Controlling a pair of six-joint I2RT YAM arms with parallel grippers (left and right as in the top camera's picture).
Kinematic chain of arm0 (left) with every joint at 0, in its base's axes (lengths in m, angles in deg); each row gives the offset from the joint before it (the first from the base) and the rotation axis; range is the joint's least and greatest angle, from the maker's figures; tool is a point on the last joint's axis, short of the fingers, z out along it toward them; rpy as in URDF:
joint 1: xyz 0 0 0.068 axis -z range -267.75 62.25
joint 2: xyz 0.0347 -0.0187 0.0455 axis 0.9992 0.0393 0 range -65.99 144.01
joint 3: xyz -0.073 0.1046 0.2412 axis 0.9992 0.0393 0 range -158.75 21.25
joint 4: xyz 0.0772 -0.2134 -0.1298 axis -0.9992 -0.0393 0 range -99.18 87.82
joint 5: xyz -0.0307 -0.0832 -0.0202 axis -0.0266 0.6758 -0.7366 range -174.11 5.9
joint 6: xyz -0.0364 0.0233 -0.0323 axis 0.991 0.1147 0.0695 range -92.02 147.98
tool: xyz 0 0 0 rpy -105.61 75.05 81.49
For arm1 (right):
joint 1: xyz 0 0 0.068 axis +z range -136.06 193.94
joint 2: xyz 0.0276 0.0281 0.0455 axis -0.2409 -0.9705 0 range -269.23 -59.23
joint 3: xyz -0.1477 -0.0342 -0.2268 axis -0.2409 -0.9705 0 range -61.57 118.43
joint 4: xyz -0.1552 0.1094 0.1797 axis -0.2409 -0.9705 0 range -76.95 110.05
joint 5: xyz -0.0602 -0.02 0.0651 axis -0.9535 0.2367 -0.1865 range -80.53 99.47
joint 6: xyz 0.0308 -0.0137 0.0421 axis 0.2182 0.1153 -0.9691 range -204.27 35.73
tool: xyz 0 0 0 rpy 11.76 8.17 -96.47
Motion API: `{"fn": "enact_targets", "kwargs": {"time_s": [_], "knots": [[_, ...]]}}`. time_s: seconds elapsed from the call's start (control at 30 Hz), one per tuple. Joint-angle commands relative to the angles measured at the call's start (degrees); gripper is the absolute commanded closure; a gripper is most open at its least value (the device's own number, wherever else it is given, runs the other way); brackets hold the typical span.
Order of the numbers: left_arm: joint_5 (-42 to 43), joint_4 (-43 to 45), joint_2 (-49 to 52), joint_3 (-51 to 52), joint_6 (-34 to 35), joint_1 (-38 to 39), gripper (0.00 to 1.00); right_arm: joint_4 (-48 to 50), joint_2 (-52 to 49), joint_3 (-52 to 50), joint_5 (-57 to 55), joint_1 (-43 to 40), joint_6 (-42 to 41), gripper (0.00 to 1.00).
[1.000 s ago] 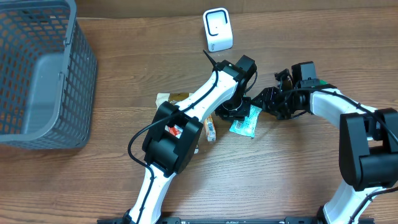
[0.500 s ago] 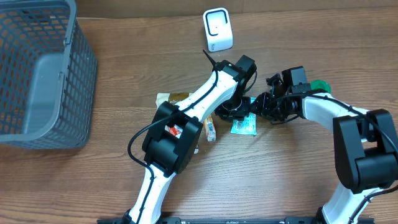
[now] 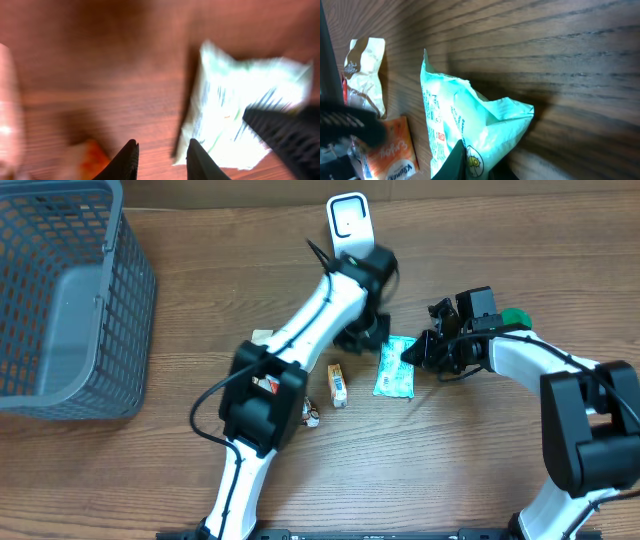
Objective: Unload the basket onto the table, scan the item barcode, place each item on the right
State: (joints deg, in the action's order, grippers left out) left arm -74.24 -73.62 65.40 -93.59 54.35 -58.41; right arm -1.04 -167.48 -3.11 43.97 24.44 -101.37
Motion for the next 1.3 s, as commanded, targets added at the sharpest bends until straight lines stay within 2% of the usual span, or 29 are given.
{"fn": "enact_targets", "kwargs": {"time_s": [0.0, 0.17, 0.37, 0.43, 0.53, 0.57, 0.67, 0.83, 1.03, 1.17, 1.27], "knots": [[-2.67, -3.21, -1.25, -9.27, -1.16, -4.22, 0.75, 0.33, 5.81, -0.2, -1.81, -0.28, 2.62, 0.96], [-8.24, -12.0, -1.31, -22.12, -3.3, -8.94, 0.76, 0.66, 11.17, -0.2, -2.86, -0.31, 5.4, 0.96], [-22.75, -21.51, -1.46, -33.9, -3.65, -14.38, 0.75, 1.44, 13.33, -0.2, 0.42, -0.39, 5.75, 0.96], [-25.81, -23.23, -1.46, -34.99, -3.67, -16.37, 0.74, 2.84, 13.33, -0.2, 4.76, -0.39, 10.69, 0.96], [-29.62, -25.38, -1.38, -34.86, -3.65, -19.58, 0.6, 2.36, 13.33, 1.01, 2.89, 0.11, 13.11, 0.96], [-29.77, -25.38, -1.38, -34.4, -3.67, -20.9, 0.45, 1.79, 13.44, 1.77, 0.96, 0.44, 13.14, 0.96], [-29.75, -25.38, -1.38, -34.16, -3.69, -24.57, 0.27, -0.74, 13.73, 4.96, -3.89, 1.6, 13.22, 0.96], [-29.27, -25.38, -1.38, -34.16, -3.67, -29.57, 0.0, -8.5, 13.75, 14.67, -10.54, 4.61, 18.71, 0.96], [-29.31, -25.35, -1.38, -34.16, -3.67, -32.63, 0.0, -13.25, 13.75, 26.64, -18.86, 8.92, 25.92, 0.96], [-29.31, -25.35, -1.38, -34.16, -3.67, -33.11, 0.0, -11.19, 13.75, 32.48, -20.63, 11.15, 34.62, 0.96], [-29.31, -25.35, -1.38, -34.16, -3.67, -33.07, 0.0, -6.38, 13.75, 35.43, -28.04, 13.11, 40.57, 0.97]]}}
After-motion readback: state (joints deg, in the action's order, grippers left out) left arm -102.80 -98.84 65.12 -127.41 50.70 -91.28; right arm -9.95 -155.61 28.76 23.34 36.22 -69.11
